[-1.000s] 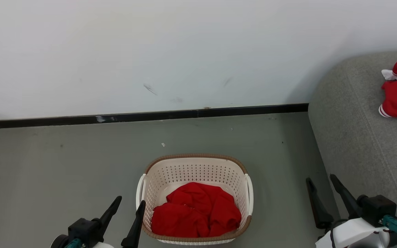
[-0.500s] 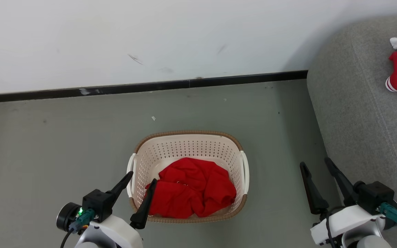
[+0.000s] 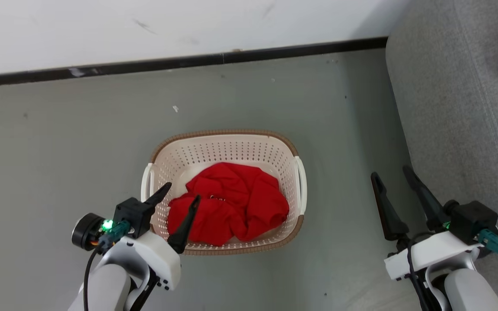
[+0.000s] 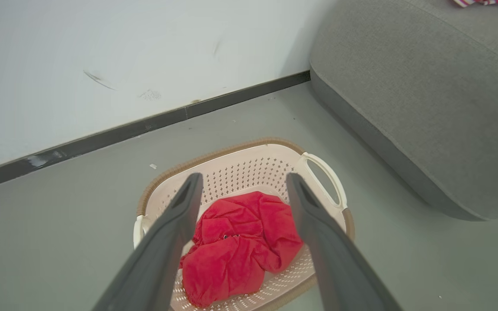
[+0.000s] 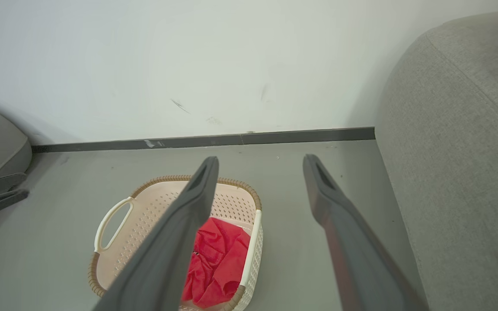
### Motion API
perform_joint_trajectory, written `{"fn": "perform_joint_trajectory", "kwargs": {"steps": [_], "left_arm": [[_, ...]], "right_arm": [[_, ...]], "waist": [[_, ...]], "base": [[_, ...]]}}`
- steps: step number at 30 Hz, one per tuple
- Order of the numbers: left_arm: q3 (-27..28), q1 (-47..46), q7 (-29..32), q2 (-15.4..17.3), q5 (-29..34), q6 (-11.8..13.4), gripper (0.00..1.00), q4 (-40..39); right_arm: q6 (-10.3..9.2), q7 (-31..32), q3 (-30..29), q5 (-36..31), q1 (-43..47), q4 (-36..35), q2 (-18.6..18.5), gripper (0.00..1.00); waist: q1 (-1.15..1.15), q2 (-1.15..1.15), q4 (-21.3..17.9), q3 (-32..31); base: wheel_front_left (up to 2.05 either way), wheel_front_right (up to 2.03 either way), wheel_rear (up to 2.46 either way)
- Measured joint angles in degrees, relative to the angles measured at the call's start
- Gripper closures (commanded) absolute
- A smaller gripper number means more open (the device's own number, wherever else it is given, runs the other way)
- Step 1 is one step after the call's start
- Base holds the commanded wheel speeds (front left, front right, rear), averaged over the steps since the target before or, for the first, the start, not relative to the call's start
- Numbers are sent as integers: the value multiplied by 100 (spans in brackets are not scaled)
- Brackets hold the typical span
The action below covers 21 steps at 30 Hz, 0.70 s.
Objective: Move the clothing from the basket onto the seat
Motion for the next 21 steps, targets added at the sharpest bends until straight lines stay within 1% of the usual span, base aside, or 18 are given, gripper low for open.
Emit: {"fn": "perform_joint_trajectory", "kwargs": {"steps": [2, 6, 12, 16, 21], "left_arm": [[-44, -169, 101, -11, 7, -38, 0, 99], [-102, -343, 165, 41, 187, -38, 0, 209], [-185, -756, 270, 185, 458, -38, 0, 367], [-278, -1067, 358, 225, 668, -38, 0, 448], [-299, -1381, 492, 279, 750, -36, 0, 615]], "right_arm": [[0, 0, 15, 54, -91, -31, -2, 0], [0, 0, 44, 97, -170, -60, -2, 0], [0, 0, 49, 216, -373, -121, -3, 0], [0, 0, 73, 287, -506, -154, -5, 0], [0, 0, 145, 396, -667, -192, -7, 0]], "waist": [[0, 0, -43, 187], [0, 0, -89, 371], [0, 0, -193, 730], [0, 0, -271, 961], [0, 0, -372, 1240]], "base": [[0, 0, 0], [0, 0, 0], [0, 0, 0], [0, 0, 0], [0, 0, 0]]}}
